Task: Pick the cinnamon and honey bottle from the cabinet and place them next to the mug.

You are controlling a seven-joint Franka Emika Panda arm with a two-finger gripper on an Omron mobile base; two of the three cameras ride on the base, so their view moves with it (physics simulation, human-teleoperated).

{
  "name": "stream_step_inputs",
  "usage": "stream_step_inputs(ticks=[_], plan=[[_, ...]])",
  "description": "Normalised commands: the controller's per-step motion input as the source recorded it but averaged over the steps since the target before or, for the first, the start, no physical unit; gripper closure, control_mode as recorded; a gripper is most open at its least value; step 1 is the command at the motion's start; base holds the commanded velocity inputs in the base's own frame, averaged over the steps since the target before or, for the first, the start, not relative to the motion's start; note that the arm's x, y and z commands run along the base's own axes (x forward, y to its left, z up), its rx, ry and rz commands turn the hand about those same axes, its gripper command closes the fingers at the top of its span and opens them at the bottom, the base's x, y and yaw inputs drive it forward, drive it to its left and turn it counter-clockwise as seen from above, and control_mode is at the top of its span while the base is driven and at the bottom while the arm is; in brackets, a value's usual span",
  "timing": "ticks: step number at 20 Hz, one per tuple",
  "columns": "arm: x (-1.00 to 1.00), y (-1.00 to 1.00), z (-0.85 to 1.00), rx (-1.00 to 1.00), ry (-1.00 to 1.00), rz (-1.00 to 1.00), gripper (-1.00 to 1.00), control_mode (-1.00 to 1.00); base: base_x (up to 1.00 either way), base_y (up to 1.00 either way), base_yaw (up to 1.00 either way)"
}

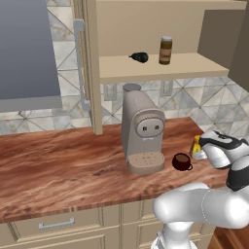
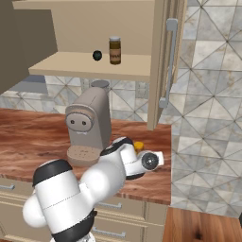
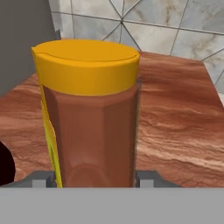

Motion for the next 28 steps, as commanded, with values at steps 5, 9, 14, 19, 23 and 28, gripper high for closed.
stream_step_inputs(ticks=[5,9,14,19,23,28], plan=[[0.0,0.0,0.0,0.0,0.0,0.0,1.0,-1.0,0.0,0.0,0.0],[-0.02,0.0,0.0,0.0,0.0,0.0,-1.0,-1.0,0.0,0.0,0.0],[0.0,0.0,0.0,0.0,0.0,0.0,-1.0,-1.0,0.0,0.0,0.0],[0.0,0.0,0.0,0.0,0.0,0.0,-1.0,-1.0,0.0,0.0,0.0],[0.0,0.0,0.03,0.0,0.0,0.0,-1.0,-1.0,0.0,0.0,0.0],[-0.1,0.0,0.18,0.0,-0.06,-0.01,-1.0,-1.0,0.0,0.0,0.0]])
